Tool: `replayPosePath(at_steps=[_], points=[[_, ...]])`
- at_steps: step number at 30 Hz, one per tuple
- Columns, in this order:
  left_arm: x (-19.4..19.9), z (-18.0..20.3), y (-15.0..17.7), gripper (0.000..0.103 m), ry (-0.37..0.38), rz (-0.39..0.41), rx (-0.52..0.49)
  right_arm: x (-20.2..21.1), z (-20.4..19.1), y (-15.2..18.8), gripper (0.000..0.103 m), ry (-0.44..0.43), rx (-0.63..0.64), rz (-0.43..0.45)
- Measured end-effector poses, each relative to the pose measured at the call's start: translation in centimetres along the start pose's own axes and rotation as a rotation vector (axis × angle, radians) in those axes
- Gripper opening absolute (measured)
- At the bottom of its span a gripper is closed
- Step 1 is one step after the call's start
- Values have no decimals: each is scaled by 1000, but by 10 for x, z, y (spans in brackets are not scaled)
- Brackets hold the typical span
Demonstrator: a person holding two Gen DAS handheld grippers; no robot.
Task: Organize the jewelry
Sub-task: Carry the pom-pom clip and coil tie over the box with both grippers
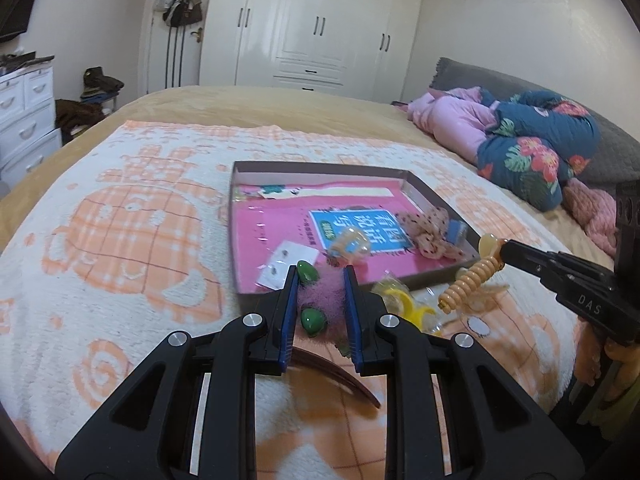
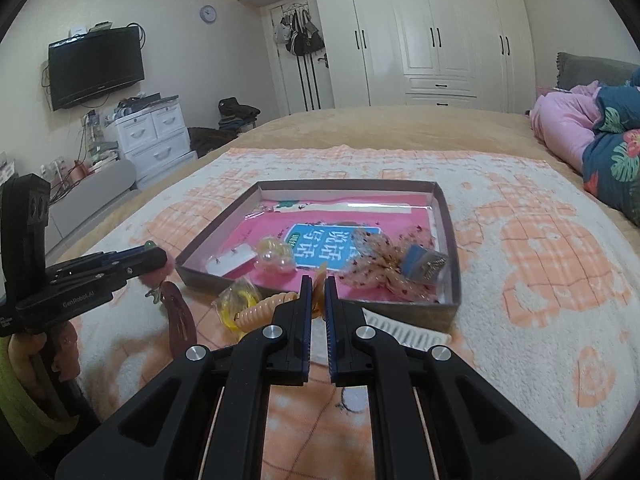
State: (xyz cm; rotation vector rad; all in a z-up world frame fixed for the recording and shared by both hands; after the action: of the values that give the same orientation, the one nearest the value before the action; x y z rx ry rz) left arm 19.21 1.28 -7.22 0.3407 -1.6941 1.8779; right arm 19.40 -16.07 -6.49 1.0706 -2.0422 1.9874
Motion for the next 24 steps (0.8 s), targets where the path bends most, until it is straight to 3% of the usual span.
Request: replayPosePath(at_steps=[24], points=[[-37, -14, -35, 14, -4, 2, 39, -42, 3, -43, 6, 21, 18, 50]])
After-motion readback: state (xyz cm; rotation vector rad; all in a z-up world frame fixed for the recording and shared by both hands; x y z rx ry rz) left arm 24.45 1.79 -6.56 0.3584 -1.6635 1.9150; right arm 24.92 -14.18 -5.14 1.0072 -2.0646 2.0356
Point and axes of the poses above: each gripper's, at about its wrist camera, not at the fingertips, and x roughly against the way its jaws point, z to its right, y to its underside, the point moved 9 cm from there along -x, roughly the way its jaws point
